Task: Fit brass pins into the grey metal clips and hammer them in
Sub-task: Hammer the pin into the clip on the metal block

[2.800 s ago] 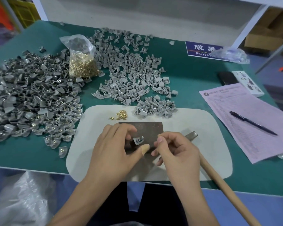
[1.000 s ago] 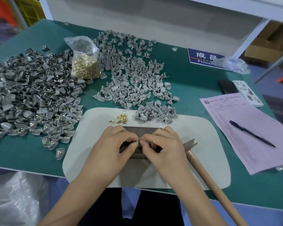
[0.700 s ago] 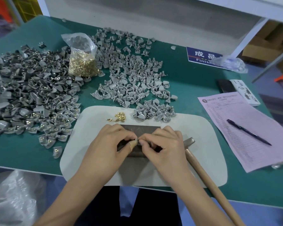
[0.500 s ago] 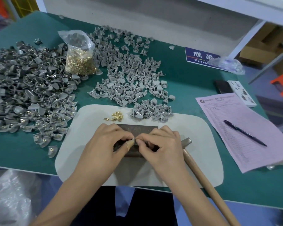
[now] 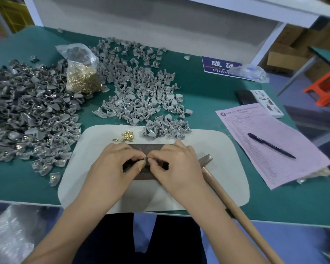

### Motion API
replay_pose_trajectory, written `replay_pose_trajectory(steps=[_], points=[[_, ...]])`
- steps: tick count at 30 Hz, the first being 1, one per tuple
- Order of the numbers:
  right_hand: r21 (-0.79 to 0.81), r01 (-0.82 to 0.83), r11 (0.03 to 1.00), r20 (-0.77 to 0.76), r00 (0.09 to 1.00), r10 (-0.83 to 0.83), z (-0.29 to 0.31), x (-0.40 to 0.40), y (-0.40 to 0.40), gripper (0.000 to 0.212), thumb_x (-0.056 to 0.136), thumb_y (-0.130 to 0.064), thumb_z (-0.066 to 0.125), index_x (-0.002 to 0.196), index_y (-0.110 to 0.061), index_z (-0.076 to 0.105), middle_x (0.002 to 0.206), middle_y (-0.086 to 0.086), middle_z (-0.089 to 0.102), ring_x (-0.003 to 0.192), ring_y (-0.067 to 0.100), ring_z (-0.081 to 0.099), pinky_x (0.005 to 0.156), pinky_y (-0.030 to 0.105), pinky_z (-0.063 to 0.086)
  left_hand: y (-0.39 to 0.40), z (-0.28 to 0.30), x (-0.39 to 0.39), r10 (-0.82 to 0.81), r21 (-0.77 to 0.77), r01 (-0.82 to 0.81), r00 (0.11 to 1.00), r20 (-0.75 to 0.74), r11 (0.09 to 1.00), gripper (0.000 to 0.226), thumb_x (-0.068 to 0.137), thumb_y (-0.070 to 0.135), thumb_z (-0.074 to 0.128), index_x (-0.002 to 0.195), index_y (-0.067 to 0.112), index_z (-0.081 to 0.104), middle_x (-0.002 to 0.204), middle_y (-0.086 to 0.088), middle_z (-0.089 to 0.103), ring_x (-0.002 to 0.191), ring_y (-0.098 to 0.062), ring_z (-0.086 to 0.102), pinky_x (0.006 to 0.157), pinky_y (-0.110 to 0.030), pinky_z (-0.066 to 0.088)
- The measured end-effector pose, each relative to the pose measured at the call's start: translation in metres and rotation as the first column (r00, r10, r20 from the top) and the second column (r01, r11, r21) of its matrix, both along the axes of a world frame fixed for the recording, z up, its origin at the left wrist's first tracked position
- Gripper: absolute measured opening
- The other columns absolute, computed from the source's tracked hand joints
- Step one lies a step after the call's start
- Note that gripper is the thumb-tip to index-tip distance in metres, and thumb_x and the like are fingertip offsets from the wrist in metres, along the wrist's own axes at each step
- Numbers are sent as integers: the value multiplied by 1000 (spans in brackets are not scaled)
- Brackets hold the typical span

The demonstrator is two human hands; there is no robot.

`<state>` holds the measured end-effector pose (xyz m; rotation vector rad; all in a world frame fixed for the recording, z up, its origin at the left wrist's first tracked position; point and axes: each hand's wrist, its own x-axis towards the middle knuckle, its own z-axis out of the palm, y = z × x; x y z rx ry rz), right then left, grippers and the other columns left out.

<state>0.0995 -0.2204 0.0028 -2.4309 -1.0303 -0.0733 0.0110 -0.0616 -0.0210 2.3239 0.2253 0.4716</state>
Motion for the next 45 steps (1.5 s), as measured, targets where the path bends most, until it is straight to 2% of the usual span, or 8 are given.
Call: replay_pose_trajectory(steps=[5,10,16,20,24,31,40,45], points=[[352,266,897,-82,964,-254,-10,-5,-42,23,92,-29,71,113,-20,77,95,-2,66,95,24,60,86,43,52,-3,2,0,16,7,-16,1000,0,1000,9,85,29,76,88,37,72,84,18,58,88,-12,54,73,-41,50],[-107,603,790,-53,790,-611,-25,-17,-112,37,91,-42,71,121,-21,66,104,2,61,99,29,53,83,44,46,-3,2,1,29,7,-28,999,-14,1000,6,86,32,74,87,38,71,84,16,57,88,-9,53,71,-38,49],[-245,592,767,-23,788,-616,-16,-14,-117,21,105,-39,45,113,-23,55,104,-4,45,77,30,54,64,41,38,-4,4,4,40,-3,-40,999,-26,999,4,86,34,73,87,38,71,82,16,57,88,-7,53,70,-36,49],[122,481,868,-352,839,-415,-2,-9,-108,16,108,-40,37,100,-36,51,82,-11,60,63,10,53,55,31,40,-5,5,1,83,50,-81,996,-36,995,3,86,38,74,85,40,71,82,18,58,85,-5,52,65,-30,46],[252,291,923,-578,810,-98,8,-13,-79,14,103,-51,46,107,-40,54,64,-9,51,53,8,41,52,23,35,-4,9,3,105,77,-100,993,-61,992,4,86,44,74,84,43,71,83,20,60,84,-4,52,63,-29,45],[78,125,989,-335,938,-92,15,-14,-52,37,101,-64,27,116,-44,54,77,-10,57,73,19,55,71,47,52,2,18,7,101,208,-76,989,-110,975,11,82,45,77,88,48,68,82,22,60,83,-3,51,60,-24,41],[-75,136,988,-210,966,-149,25,-20,-52,40,100,-67,20,118,-50,51,66,-23,53,56,14,43,52,36,38,2,18,7,106,229,-80,989,-103,970,7,83,48,75,86,46,70,78,21,58,83,-4,51,57,-25,41],[23,187,982,-187,966,-179,26,-24,-47,41,102,-64,21,124,-49,52,60,-14,53,51,14,43,50,36,37,2,18,7,108,218,-81,988,-114,973,6,83,47,75,86,46,71,80,20,59,84,-4,52,59,-26,42]])
